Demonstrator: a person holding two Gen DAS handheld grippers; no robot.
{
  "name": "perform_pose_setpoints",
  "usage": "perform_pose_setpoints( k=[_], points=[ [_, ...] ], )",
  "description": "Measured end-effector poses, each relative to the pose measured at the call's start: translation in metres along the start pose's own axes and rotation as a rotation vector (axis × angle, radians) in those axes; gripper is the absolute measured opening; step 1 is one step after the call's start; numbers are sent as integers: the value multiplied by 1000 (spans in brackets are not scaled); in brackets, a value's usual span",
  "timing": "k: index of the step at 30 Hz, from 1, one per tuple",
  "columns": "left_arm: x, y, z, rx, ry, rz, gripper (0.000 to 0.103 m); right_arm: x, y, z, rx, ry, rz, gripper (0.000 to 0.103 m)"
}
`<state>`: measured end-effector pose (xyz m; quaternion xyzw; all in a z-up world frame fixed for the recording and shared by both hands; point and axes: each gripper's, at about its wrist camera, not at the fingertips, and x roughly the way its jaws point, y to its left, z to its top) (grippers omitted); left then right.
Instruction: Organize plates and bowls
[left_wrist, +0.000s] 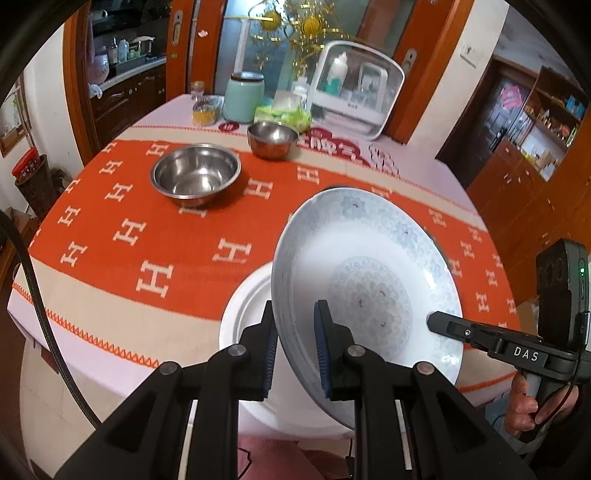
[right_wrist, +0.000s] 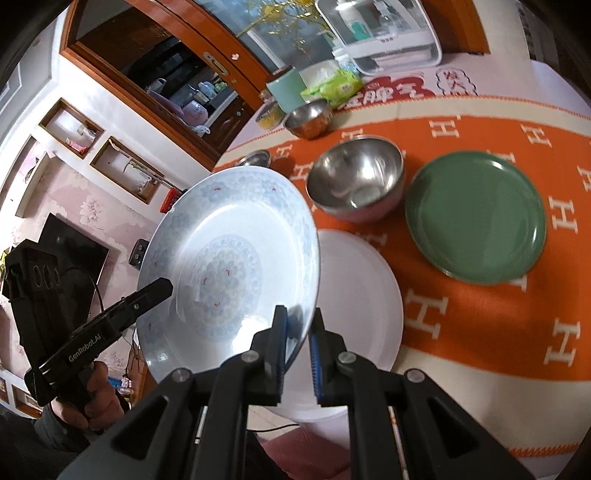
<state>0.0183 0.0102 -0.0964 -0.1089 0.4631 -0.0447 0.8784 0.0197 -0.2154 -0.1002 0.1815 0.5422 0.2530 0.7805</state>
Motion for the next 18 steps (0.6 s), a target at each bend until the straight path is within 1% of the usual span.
perform_pose_setpoints(
  k=[5,9,18],
  points=[
    [16,3,-7,16,68,10,16,11,-7,-9,36,31,-13,11],
    [33,9,-10,28,123,18,16,24,-13,-13,68,56,-42,11],
    [74,21,-16,59,237,14,16,52,-24,-21,137,114,-89,11]
  ],
)
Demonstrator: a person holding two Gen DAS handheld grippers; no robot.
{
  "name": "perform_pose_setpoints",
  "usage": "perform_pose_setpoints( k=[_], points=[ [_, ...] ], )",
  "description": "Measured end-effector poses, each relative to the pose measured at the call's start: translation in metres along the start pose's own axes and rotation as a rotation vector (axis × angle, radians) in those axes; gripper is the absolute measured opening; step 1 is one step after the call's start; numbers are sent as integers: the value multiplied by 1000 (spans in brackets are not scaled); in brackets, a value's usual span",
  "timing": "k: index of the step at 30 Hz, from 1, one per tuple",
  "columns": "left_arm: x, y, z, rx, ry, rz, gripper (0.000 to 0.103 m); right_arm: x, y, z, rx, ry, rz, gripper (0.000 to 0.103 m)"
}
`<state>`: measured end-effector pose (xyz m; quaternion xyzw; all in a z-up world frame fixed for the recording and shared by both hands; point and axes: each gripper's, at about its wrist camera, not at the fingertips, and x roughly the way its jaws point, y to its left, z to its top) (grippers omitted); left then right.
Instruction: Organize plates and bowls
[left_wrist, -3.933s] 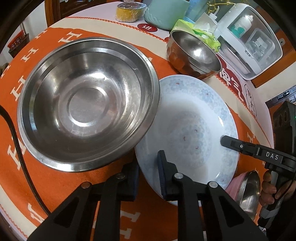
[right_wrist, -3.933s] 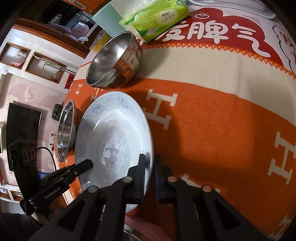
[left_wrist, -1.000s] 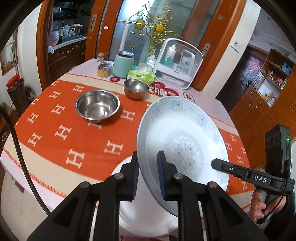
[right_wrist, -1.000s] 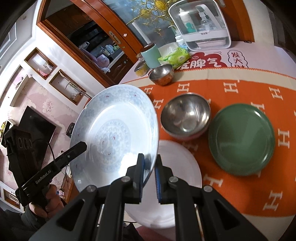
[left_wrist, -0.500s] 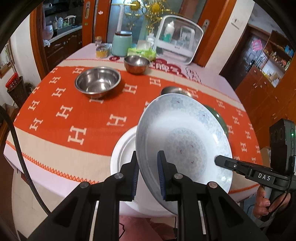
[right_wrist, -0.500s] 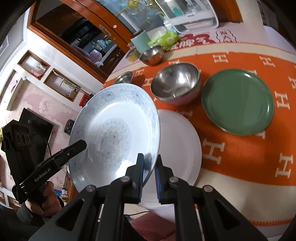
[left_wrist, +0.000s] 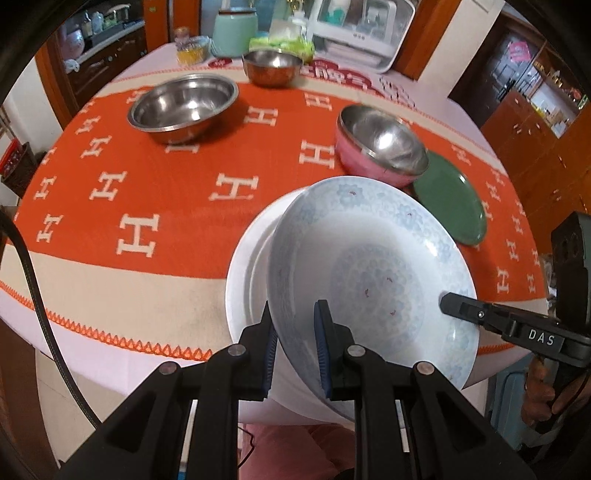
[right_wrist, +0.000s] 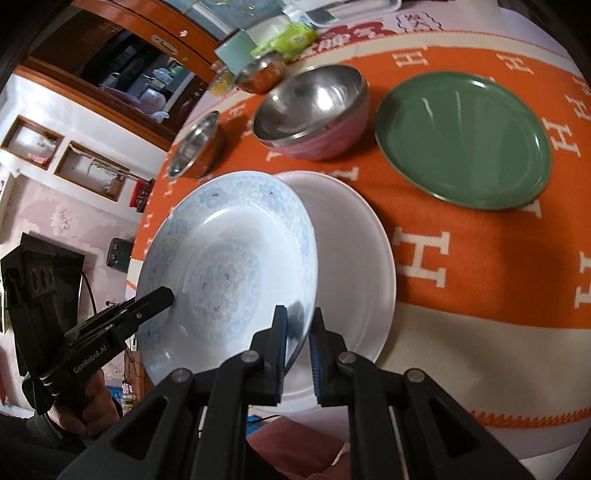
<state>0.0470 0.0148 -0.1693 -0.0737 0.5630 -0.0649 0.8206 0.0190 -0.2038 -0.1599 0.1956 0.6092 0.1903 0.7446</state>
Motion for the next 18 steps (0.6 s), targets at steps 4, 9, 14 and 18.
perform_pose_setpoints(
  k=[4,9,14,18],
  points=[
    [17,4,3,7,51,-14,16,10,-3,2,25,21,-29,11],
    [33,9,9,8,94,-23,16,21,-7,3,52,41,-54,11],
    [48,9,14,24,136,-30,16,28,-12,3,62,56,-76,11],
    [56,9,15,22,158,-21,17,33,-14,2,73,66,-80,12]
  ],
)
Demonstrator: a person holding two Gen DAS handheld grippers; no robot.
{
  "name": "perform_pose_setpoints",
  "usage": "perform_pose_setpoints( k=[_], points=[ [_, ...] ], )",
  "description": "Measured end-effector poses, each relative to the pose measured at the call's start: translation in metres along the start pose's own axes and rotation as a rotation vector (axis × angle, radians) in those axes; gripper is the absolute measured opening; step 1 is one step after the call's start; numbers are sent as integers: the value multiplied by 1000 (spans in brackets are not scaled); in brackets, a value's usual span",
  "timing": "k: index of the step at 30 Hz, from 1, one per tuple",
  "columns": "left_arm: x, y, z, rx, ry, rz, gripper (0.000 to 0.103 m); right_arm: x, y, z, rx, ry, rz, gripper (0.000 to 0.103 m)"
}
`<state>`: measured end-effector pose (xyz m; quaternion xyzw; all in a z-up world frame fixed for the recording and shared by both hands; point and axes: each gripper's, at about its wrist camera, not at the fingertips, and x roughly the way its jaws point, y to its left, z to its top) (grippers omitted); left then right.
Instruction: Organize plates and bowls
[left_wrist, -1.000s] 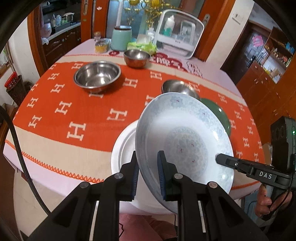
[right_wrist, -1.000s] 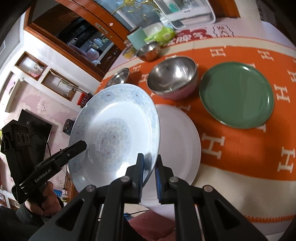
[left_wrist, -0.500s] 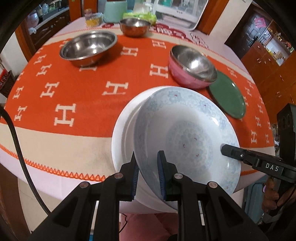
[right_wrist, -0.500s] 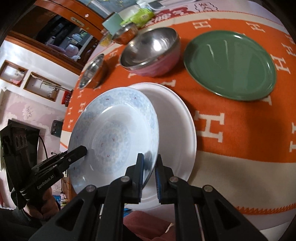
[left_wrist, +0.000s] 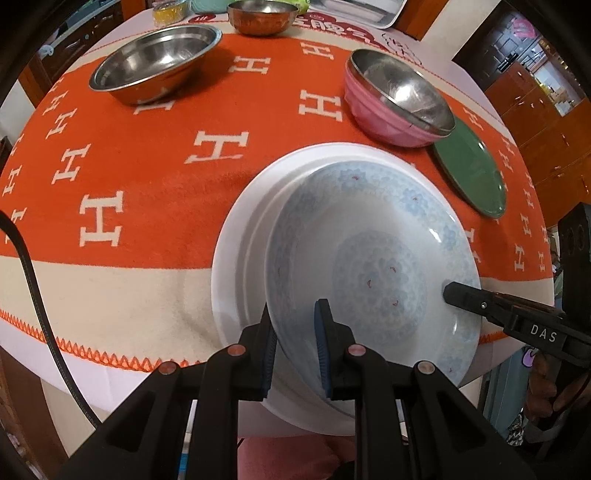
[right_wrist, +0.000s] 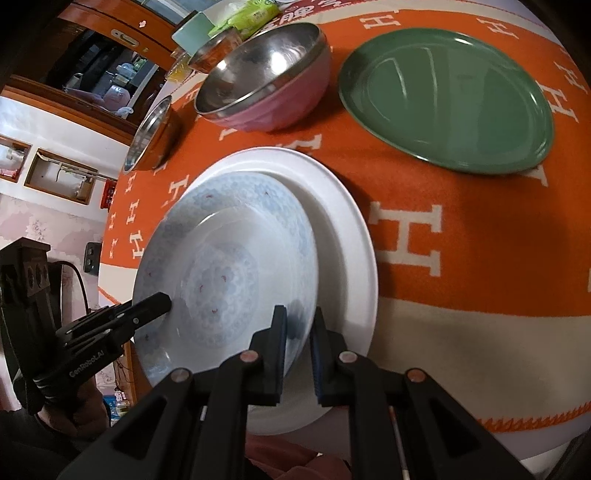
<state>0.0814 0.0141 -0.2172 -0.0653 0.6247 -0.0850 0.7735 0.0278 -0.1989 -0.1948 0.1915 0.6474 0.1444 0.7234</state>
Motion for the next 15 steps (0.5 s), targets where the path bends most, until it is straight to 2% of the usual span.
perform_pose_setpoints(
  k=[15],
  points=[
    [17,-1,3,-62,34,41,23,4,12,2,-101,30,-70,15]
  ],
)
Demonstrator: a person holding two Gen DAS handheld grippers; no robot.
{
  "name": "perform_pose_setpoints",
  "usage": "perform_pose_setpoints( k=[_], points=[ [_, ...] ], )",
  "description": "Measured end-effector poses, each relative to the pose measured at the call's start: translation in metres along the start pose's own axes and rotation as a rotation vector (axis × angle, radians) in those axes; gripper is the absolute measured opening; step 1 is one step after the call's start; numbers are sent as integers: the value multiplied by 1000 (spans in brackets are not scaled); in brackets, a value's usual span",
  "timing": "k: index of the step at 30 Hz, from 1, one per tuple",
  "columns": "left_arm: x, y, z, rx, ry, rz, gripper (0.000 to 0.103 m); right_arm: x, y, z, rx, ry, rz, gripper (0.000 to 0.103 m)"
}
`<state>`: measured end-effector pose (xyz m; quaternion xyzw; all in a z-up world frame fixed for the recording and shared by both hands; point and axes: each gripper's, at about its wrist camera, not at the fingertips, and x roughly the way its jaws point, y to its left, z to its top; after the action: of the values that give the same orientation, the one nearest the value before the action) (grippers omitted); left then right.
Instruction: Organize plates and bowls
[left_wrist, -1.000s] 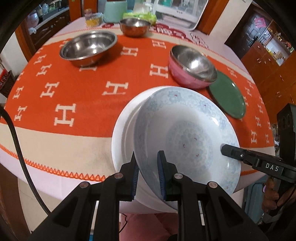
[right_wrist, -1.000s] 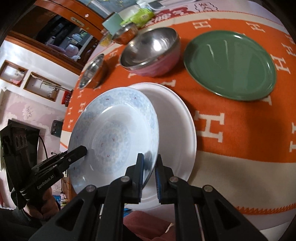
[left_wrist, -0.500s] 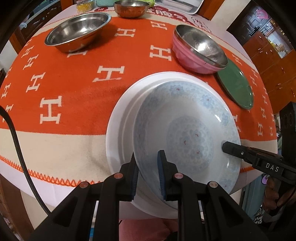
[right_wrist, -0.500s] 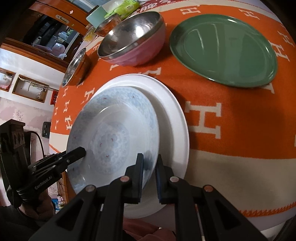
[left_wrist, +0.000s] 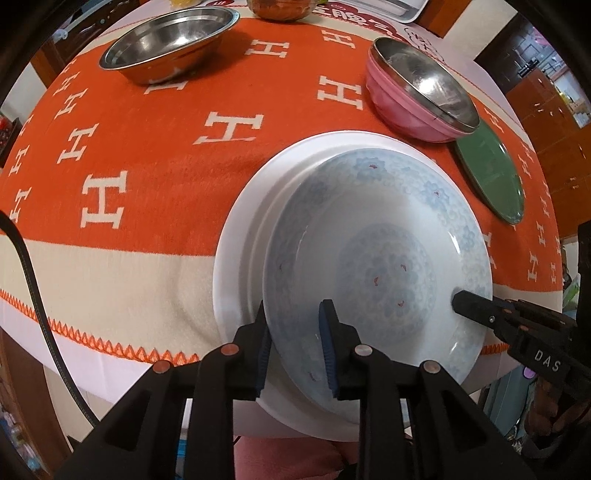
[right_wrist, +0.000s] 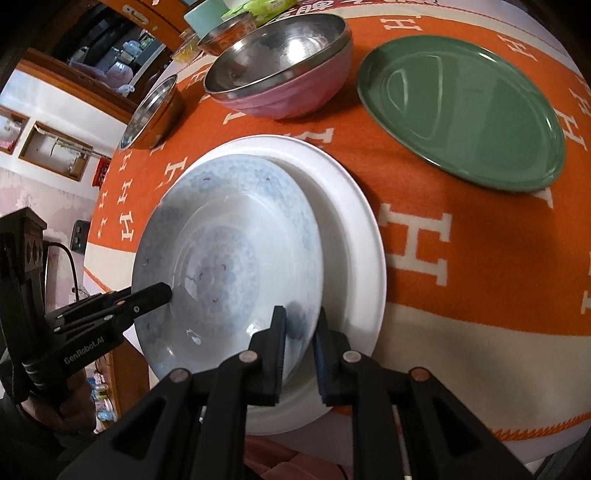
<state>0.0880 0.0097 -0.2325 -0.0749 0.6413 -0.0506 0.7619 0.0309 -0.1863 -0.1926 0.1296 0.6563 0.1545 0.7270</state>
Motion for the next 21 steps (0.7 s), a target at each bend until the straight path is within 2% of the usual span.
perform_pose_setpoints(
  k=[5,13,19,21],
  points=[
    [0,-4,-1,-26,7,20,29,0,5,2,-34,19,-34,16],
    [-22,-10,-8,-46,-46,55,41,-3,6,3,-82,40,-37,16],
    [-38,-13,-20,-75,-95,87,51,-9,12,-1,-149,43,-47,20],
    [-44,-15,-24,-84,-113,84,53,-15,13,-2,-169,24,-48,27]
  ],
)
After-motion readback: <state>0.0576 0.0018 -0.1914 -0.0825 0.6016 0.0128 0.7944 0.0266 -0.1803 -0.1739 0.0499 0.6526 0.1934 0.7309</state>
